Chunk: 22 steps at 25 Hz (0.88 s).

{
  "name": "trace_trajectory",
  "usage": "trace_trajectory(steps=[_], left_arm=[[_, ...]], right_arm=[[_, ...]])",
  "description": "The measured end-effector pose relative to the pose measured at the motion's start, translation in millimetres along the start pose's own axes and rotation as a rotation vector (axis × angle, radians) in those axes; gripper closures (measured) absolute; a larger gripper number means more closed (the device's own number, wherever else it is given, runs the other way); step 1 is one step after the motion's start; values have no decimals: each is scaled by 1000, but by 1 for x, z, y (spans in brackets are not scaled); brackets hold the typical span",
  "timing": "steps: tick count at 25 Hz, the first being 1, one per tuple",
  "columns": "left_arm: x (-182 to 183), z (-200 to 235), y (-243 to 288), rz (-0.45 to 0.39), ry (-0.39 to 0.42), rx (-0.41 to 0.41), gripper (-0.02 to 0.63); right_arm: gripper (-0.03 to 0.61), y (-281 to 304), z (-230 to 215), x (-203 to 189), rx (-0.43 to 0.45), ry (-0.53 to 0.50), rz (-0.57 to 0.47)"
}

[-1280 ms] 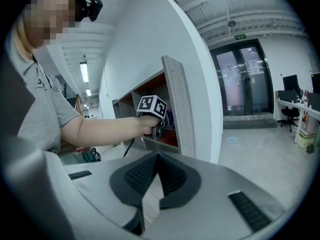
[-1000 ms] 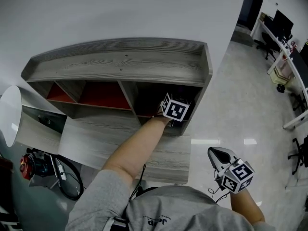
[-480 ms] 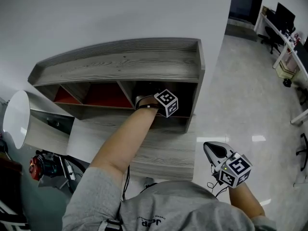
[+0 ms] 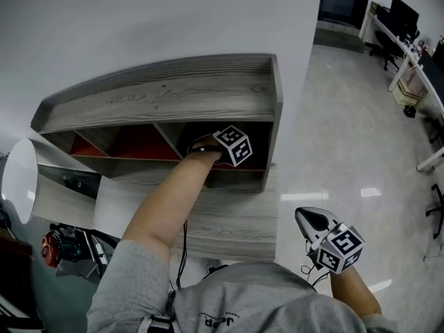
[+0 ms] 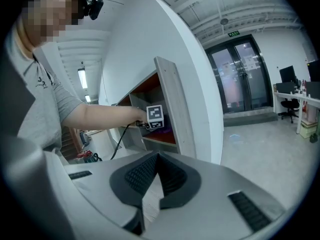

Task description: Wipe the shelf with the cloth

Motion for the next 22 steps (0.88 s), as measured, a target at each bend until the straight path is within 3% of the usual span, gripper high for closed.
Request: trace_trajectory(steps=[3, 6, 11, 15, 19, 22], left_arm=[[32, -21, -19, -200, -34, -121, 551], [54, -32, -24, -303, -55, -220, 553], [60, -30, -32, -565, -208, -386, 548], [34, -17, -39, -705, -451, -469, 546], [5, 14, -68, -952, -724, -588, 546], [1, 30, -89, -1137, -814, -664, 546]], right_arm=[[557, 1, -3, 0, 0, -3, 9], [557, 1, -8, 3, -1, -4, 1], [557, -7, -18, 13, 16, -7, -23], [557, -13, -16, 24, 14, -32, -30], [557, -7, 3, 42, -59, -37, -34], [557, 2, 31, 51, -132, -2, -46]])
Point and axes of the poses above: the fingertips, and each gripper's own axes: y forward along the fingers, z to its left, x out of its top, the point moved 9 cm from there along -y, backward along the fingers, and after that the axes turned 11 degrees about -y, right-handed, at the moved point
